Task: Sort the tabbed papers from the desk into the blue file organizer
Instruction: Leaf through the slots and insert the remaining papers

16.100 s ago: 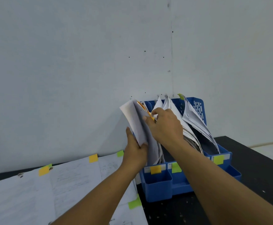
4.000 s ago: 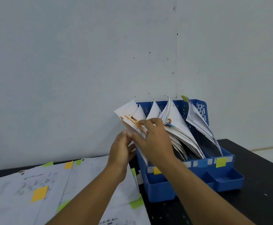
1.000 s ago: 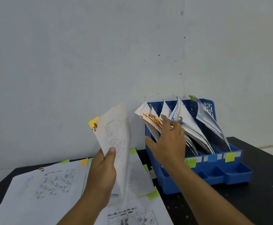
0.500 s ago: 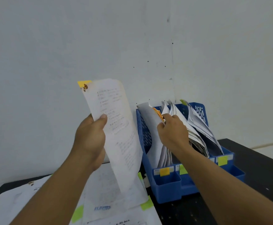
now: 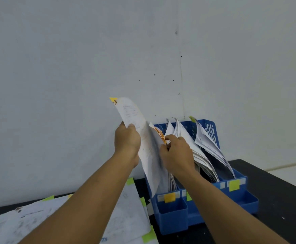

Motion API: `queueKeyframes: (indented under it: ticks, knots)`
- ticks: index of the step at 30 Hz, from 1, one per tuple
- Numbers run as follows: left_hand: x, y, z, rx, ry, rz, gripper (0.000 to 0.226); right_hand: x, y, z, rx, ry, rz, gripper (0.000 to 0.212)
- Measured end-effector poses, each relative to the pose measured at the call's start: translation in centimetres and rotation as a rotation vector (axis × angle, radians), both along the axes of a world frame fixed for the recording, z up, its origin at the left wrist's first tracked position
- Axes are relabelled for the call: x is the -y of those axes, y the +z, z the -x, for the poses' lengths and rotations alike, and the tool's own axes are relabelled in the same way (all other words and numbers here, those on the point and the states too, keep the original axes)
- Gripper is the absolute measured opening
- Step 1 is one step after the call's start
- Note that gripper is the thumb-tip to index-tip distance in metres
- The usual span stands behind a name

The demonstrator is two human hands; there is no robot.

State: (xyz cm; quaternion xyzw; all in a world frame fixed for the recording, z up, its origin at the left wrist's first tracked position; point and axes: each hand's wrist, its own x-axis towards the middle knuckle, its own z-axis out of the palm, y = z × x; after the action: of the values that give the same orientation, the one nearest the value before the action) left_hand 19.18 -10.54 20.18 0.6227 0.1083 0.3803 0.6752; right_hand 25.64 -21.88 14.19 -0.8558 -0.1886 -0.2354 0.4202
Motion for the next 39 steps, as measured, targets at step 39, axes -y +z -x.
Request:
queueKeyframes:
  ticks: [39]
  knots:
    - [-1.3, -10.6, -0.9, -0.389, -0.181, 0.025, 0.057, -0.1, -2.6, 0.5, 0.140, 0.091, 0.002, 0.048]
